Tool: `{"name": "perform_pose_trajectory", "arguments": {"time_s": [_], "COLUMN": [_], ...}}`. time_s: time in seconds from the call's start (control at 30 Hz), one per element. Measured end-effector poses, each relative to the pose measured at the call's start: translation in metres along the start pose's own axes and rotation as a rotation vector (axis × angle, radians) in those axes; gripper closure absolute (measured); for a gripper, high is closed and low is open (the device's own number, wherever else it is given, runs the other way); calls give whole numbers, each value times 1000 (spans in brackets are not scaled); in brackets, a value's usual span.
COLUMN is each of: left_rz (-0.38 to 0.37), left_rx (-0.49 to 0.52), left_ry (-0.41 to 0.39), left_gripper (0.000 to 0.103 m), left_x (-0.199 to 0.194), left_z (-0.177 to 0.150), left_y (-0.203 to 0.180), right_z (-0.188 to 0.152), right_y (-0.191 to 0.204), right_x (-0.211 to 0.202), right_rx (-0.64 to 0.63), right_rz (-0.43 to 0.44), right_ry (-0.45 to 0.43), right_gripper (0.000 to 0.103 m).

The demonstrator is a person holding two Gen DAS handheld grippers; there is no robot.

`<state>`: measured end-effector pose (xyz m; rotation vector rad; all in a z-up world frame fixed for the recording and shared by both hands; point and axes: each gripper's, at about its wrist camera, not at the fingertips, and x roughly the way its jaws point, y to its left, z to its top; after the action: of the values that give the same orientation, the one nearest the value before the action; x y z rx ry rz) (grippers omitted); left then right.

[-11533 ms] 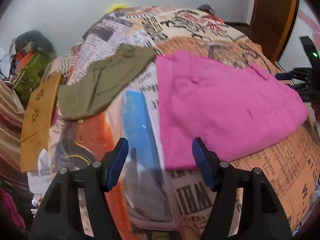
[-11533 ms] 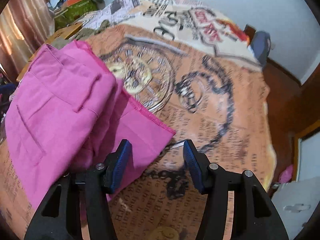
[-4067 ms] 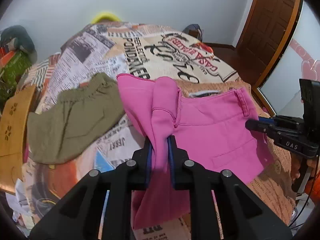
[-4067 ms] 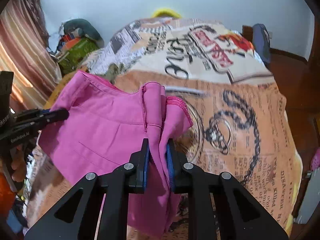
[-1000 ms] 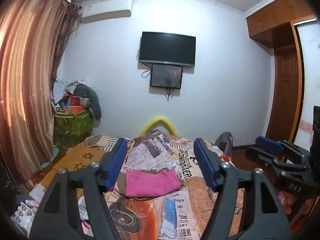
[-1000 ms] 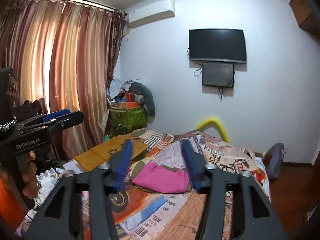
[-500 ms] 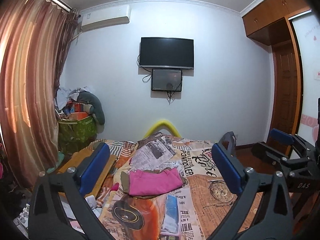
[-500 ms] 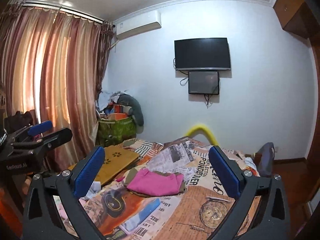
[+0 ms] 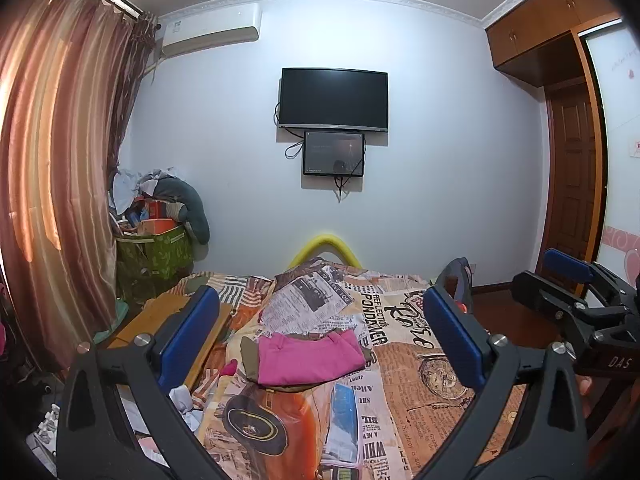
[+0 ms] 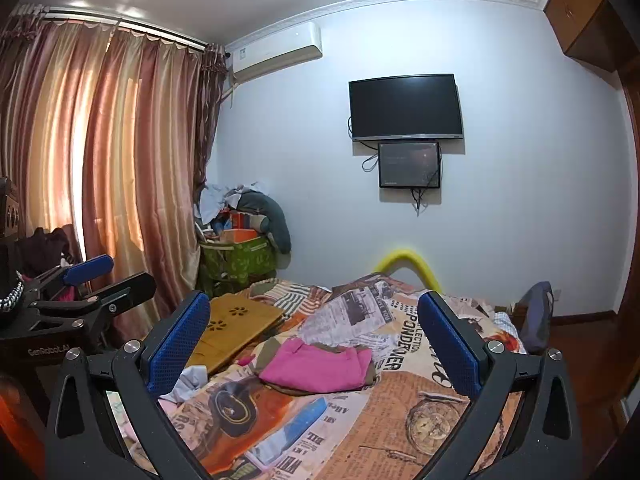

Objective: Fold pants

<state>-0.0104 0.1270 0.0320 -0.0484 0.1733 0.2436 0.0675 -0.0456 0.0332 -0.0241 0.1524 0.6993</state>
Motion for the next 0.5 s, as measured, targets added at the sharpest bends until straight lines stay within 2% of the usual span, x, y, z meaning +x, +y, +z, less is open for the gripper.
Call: {"name": "perform_pose_trajectory", "arguments": {"time_s": [0.5], "left_rz": [-16], "left_rx": [-9], "left_ry": [7], "left_gripper": [0], "left_x": [6], "left_z": [-2], "left_y": [-2], "right_z": [0], "right_y": [-3], "right_x": [-3], "right_rx": [11], "right_rz": [3], "right_ry": [-4], "right_gripper": [0]}}
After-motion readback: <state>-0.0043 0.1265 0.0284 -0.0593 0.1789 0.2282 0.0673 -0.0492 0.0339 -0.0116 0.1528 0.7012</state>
